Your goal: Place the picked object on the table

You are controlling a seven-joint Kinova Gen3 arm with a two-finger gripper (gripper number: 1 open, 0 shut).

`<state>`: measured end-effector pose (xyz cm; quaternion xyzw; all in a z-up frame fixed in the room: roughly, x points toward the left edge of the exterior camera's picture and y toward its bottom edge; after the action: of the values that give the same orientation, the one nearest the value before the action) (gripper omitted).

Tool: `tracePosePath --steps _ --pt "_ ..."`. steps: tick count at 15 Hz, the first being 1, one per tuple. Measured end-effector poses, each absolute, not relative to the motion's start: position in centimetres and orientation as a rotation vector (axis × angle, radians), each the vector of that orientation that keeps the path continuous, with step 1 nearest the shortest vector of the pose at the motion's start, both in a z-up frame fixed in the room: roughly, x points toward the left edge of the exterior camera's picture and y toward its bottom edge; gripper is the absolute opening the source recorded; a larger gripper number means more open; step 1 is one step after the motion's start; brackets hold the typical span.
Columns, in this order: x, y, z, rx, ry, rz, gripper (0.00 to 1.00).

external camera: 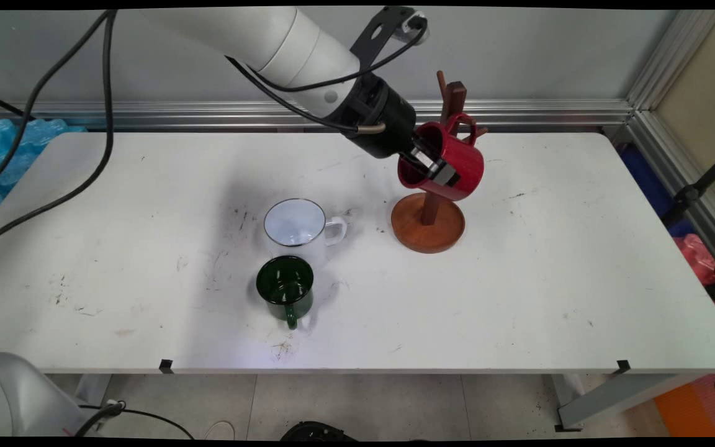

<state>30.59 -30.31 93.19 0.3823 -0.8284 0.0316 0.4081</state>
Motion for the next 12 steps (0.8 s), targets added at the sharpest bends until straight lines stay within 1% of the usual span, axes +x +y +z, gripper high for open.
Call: tracePosePath --steps 6,12 --pt "29.7 -30.0 94.9 0.921 -2.062 0.087 0.00" --pt "29.1 -28.3 96.0 0.894 -2.059 0.058 0.00"
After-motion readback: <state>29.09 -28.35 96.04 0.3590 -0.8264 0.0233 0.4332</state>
